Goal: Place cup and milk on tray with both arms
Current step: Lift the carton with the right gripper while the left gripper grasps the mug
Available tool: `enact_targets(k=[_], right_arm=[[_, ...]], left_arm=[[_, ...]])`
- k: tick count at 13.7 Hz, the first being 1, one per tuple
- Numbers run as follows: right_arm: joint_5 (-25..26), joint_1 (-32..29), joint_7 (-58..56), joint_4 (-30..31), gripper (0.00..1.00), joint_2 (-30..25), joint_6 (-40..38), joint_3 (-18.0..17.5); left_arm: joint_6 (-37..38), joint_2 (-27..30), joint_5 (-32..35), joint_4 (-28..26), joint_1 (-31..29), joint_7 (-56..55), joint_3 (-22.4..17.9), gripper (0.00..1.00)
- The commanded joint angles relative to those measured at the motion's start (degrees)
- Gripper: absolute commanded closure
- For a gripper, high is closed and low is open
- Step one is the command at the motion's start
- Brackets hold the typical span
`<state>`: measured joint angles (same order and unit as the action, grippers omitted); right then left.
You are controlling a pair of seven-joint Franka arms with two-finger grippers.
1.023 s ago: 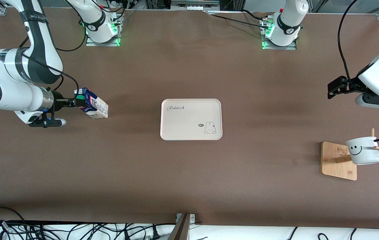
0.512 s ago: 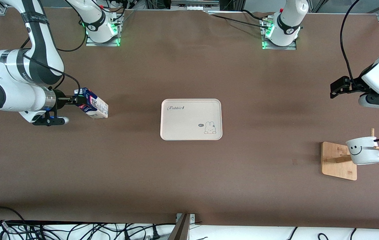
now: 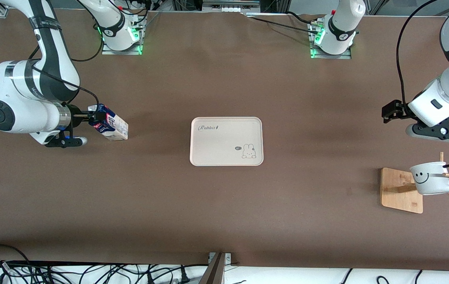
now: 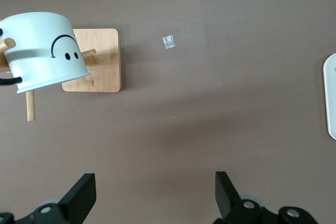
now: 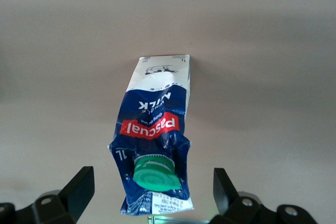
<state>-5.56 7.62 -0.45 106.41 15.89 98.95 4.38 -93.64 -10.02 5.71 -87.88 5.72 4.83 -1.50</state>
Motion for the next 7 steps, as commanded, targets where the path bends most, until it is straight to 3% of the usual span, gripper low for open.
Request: enact_targets(k=[1, 4, 7], right_arm=[[-0.5, -0.2, -0.7, 1.0, 0.0, 0.8, 0.1, -0.4], [-0.3, -0.2, -1.0, 1.6, 0.0, 0.7, 0.2, -0.3], [-0.1, -0.2, -3.0, 2.5, 0.0, 0.6, 0.2, -0.2]], left_arm=[[1.4, -1.8, 0.8, 2.1, 0.0, -0.9, -0.1, 0.0], [-1.4, -1.1, 0.8, 0.5, -0.1, -7.4, -0.1, 0.0], [-11.6, 4.3, 1.0, -9.6, -0.3, -17.9, -0.1, 0.0]])
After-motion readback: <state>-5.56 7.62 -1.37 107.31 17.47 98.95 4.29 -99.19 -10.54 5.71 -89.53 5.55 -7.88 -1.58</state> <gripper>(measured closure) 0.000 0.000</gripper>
